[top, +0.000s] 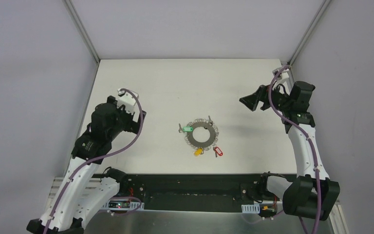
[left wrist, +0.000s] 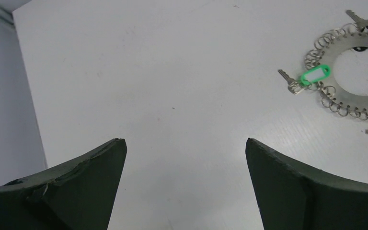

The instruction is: Put the keys on the keyring

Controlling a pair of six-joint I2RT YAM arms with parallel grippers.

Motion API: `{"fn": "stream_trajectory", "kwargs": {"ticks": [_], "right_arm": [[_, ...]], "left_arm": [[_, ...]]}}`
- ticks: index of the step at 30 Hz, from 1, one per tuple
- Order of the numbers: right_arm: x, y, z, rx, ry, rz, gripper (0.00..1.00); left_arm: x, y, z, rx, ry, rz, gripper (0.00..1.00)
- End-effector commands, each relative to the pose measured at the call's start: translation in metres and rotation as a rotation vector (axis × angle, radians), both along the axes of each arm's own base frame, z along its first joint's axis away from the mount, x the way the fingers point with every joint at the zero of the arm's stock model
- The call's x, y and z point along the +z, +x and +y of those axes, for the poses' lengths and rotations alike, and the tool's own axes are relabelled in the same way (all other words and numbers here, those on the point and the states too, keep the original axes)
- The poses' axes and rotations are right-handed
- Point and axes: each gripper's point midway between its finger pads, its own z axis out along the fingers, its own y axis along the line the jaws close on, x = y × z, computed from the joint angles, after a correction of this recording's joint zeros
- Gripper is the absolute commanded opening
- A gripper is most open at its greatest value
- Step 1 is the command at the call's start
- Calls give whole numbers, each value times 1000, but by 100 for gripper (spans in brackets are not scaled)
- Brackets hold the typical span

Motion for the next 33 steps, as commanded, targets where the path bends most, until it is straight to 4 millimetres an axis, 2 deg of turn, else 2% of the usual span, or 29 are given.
{"fn": "stream_trajectory", "kwargs": {"ticks": [1, 3, 6, 10, 17, 29, 33], "right_arm": [[37, -1, 8, 39, 62, -143, 100], [44, -1, 9, 43, 74, -140, 100], [53, -1, 10, 40, 85, -146, 100], [59, -1, 7, 10, 89, -162, 100], [45, 3, 1, -72, 121, -113, 100], [31, 5, -10, -153, 75, -105, 100], [30, 0, -7, -112, 44, -127, 100]], "left_arm": [[11, 2, 24, 127, -79, -111, 99], [8, 1, 25, 148, -133, -121, 99], [3, 4, 17, 135, -224, -115, 99], [-2, 12, 14, 137, -286, -115, 99], [-13, 19, 20, 161, -300, -113, 99], [-9, 15, 19, 154, -305, -99, 99], [-8, 15, 24, 173, -300, -99, 99]]}}
